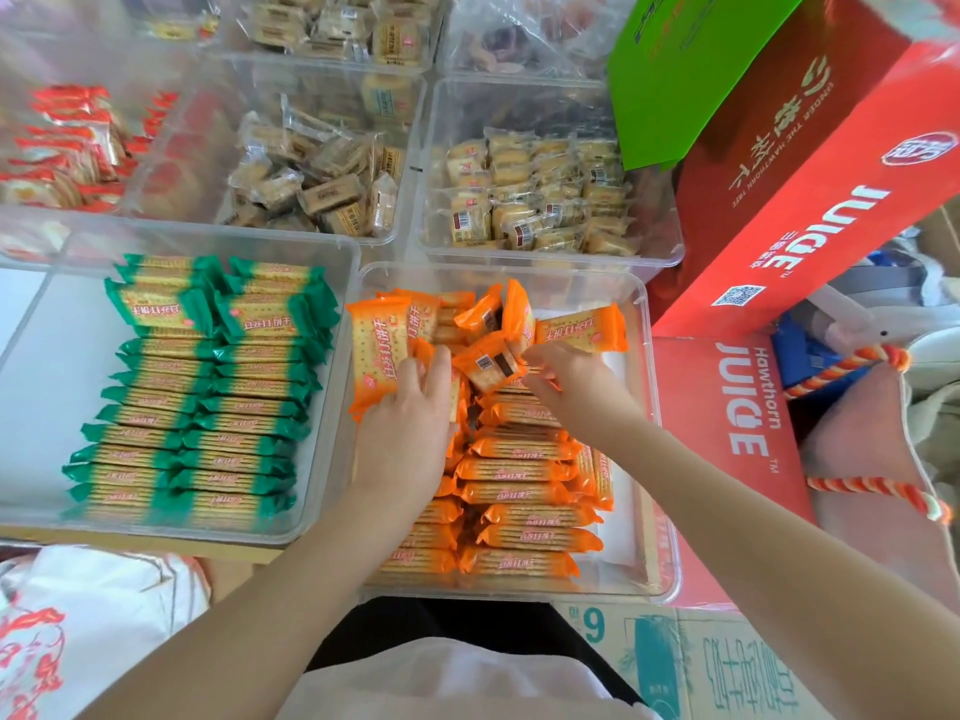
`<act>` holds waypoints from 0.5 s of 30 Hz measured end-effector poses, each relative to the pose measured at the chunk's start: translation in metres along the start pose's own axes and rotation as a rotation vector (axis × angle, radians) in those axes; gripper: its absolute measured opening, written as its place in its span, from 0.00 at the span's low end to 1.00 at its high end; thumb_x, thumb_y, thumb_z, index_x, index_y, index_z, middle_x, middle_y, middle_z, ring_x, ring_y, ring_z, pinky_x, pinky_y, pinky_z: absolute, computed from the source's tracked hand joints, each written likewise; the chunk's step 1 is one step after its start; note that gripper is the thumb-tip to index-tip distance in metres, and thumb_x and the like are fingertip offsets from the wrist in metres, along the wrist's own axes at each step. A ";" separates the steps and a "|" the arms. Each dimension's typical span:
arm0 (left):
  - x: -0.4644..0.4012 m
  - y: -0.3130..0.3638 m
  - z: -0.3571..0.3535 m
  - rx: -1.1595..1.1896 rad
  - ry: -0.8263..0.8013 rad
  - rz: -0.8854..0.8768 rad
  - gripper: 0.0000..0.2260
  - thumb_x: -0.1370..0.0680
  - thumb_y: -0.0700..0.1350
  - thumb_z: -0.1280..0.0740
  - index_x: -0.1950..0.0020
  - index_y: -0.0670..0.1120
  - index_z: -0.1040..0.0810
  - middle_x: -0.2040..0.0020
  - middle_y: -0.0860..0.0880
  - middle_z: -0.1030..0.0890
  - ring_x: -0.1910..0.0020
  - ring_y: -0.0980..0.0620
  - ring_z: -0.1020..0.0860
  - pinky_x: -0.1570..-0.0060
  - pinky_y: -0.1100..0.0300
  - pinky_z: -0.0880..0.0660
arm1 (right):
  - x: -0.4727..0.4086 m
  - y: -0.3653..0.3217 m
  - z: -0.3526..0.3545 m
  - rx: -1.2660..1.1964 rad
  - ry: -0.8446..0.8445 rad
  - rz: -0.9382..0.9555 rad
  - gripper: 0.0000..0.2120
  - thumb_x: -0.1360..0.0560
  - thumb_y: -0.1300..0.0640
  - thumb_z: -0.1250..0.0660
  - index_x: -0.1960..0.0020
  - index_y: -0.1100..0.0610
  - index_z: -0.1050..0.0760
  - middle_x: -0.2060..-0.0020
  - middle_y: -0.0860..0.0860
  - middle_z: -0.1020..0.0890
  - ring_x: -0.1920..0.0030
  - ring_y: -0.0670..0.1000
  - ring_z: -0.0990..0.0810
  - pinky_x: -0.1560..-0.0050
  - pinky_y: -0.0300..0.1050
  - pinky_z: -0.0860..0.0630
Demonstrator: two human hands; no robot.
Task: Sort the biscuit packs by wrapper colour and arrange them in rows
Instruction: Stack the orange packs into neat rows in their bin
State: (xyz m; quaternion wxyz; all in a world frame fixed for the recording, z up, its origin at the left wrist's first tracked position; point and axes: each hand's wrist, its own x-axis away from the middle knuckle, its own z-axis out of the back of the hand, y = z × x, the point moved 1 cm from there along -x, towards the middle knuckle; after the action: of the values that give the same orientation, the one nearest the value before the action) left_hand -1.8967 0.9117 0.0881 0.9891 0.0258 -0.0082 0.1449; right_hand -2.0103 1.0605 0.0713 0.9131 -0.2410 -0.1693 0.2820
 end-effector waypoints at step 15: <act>0.006 -0.026 0.031 0.785 0.064 0.342 0.16 0.23 0.44 0.34 0.36 0.50 0.27 0.42 0.56 0.25 0.46 0.62 0.29 0.48 0.66 0.31 | -0.020 0.015 -0.031 -0.083 -0.151 -0.248 0.24 0.26 0.52 0.31 0.33 0.52 0.33 0.48 0.52 0.22 0.48 0.54 0.23 0.51 0.49 0.24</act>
State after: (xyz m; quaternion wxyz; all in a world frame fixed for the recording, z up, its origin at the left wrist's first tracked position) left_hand -1.8832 0.8866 0.1178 0.8656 0.3942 0.0741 0.2997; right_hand -2.0185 1.0486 0.0346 0.9147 -0.2340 -0.2777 0.1772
